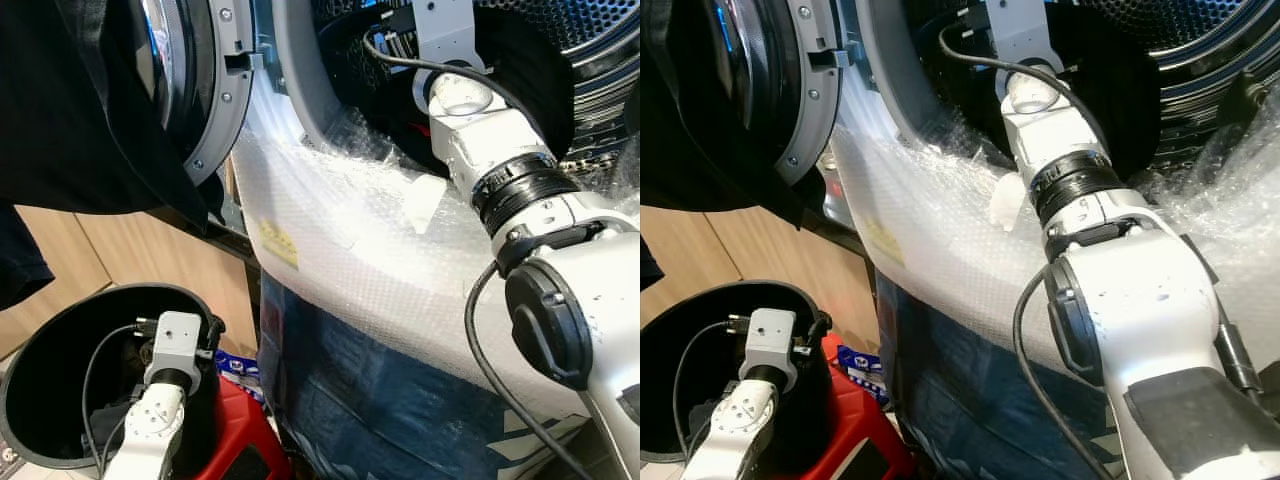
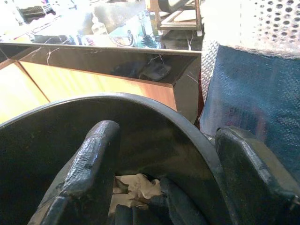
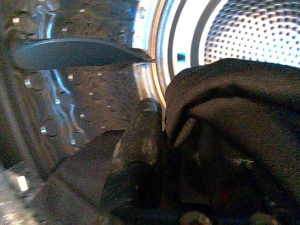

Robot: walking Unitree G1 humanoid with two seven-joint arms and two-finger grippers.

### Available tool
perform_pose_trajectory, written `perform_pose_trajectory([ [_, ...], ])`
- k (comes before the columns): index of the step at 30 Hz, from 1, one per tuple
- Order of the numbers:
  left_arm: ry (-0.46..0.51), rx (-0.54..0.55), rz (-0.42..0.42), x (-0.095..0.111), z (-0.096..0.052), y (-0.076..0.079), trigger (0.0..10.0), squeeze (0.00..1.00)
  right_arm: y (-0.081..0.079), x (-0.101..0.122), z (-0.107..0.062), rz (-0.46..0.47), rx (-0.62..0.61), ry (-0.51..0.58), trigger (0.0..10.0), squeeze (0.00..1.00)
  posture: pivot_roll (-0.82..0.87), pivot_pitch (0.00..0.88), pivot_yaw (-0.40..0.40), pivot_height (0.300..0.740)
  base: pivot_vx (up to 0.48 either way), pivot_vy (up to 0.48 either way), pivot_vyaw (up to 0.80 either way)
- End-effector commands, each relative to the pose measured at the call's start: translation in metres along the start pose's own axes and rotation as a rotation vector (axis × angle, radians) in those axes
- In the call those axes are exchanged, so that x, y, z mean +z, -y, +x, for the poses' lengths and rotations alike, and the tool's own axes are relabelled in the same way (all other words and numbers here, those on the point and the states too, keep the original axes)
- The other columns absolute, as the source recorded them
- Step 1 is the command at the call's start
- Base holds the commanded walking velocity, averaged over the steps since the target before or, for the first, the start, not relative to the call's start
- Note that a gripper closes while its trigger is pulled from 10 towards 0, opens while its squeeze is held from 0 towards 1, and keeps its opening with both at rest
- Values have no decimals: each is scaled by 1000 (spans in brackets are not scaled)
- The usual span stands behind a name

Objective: Clothes washing

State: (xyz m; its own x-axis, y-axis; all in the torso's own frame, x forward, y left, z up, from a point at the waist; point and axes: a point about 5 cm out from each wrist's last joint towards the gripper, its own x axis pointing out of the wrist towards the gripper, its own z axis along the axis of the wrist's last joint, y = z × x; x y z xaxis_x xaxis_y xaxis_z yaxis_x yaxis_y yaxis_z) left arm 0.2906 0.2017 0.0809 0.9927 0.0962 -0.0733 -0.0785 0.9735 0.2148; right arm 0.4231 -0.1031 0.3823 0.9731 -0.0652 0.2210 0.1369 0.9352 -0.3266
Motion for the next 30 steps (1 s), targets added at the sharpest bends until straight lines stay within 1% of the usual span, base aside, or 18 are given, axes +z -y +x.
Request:
perform_pose_trajectory([
  [1, -7, -6, 8, 0, -1, 1, 10000, 0, 10, 8, 1, -17, -60, 21, 10000, 1000, 153, 0, 14, 740, 0, 0, 0],
  [2, -5, -2, 9, 0, -1, 0, 10000, 0, 20, 15, 1, -99, -139, 64, 10000, 1000, 156, 0, 11, 740, 0, 0, 0],
  [4, -4, 1, 8, 1, -1, 0, 10000, 0, 24, 18, 1, -121, -168, 82, 10000, 1000, 155, 0, 11, 740, 0, 0, 0],
  [6, -3, 2, 8, 1, -1, 0, 10000, 0, 25, 19, 1, -105, -171, 83, 10000, 1000, 154, 0, 11, 740, 0, 0, 0],
  [7, -2, 7, 5, 1, 0, 0, 10000, 0, 25, 17, 1, -32, -158, 67, 10000, 1000, 155, 0, 9, 740, 0, 0, 0],
  [8, -2, 7, 5, 1, 0, 0, 10000, 0, 25, 17, 1, -32, -158, 67, 10000, 1000, 155, 0, 9, 740, 0, 0, 0],
  [9, -2, 9, 2, 2, 0, 0, 10000, 0, 25, 15, 2, 4, -148, 56, 10000, 1000, 155, 0, 9, 740, 0, 0, 0],
  [10, 1, 24, -13, 3, 0, -2, 10000, 0, 22, 3, 2, 114, -127, 17, 10000, 1000, 160, 0, 3, 740, 0, 0, 0],
  [11, -3, 38, -22, 2, -1, -4, 10000, 0, 15, -10, 2, 171, -86, -25, 10000, 1000, 153, 0, 8, 740, 0, 0, 0],
  [12, -3, 38, -22, 2, -1, -4, 10000, 0, 15, -10, 2, 171, -86, -25, 10000, 1000, 153, 0, 8, 740, 0, 0, 0],
  [13, -6, 40, -25, 2, -2, -4, 10000, 0, 9, -22, 1, 233, -64, -68, 10000, 1000, 152, 0, 10, 740, 0, 0, 0],
  [14, -7, 34, -21, 1, -2, -3, 10000, 0, 5, -31, 0, 260, -56, -89, 10000, 1000, 151, 0, 8, 740, 0, 0, 0],
  [18, -3, 41, -30, 3, -3, -3, 10000, 0, 4, -39, -1, 295, -77, -97, 10000, 1000, 152, 0, 7, 740, 0, 0, 0],
  [20, -5, 45, -37, 3, -4, -3, 10000, 0, 5, -39, -1, 365, -92, -98, 10000, 1000, 139, 0, 12, 740, 0, 0, 0],
  [21, -5, 45, -37, 3, -4, -3, 10000, 0, 5, -39, -1, 365, -92, -98, 10000, 1000, 139, 0, 12, 740, 0, 0, 0],
  [23, -5, 32, -36, 3, -5, 0, 10000, 0, 17, -37, 0, 444, -138, -77, 10000, 1000, 131, 0, 16, 740, 0, 0, 0],
  [27, -4, 32, -39, 5, -4, 0, 10000, 0, 24, -32, -1, 435, -146, -25, 10000, 1000, 121, 3, 24, 740, 0, 0, 0],
  [30, -4, 33, -42, 5, -5, 0, 10000, 0, 28, -28, -2, 455, -135, 15, 10000, 1000, 121, 2, 22, 740, 0, 0, 0],
])
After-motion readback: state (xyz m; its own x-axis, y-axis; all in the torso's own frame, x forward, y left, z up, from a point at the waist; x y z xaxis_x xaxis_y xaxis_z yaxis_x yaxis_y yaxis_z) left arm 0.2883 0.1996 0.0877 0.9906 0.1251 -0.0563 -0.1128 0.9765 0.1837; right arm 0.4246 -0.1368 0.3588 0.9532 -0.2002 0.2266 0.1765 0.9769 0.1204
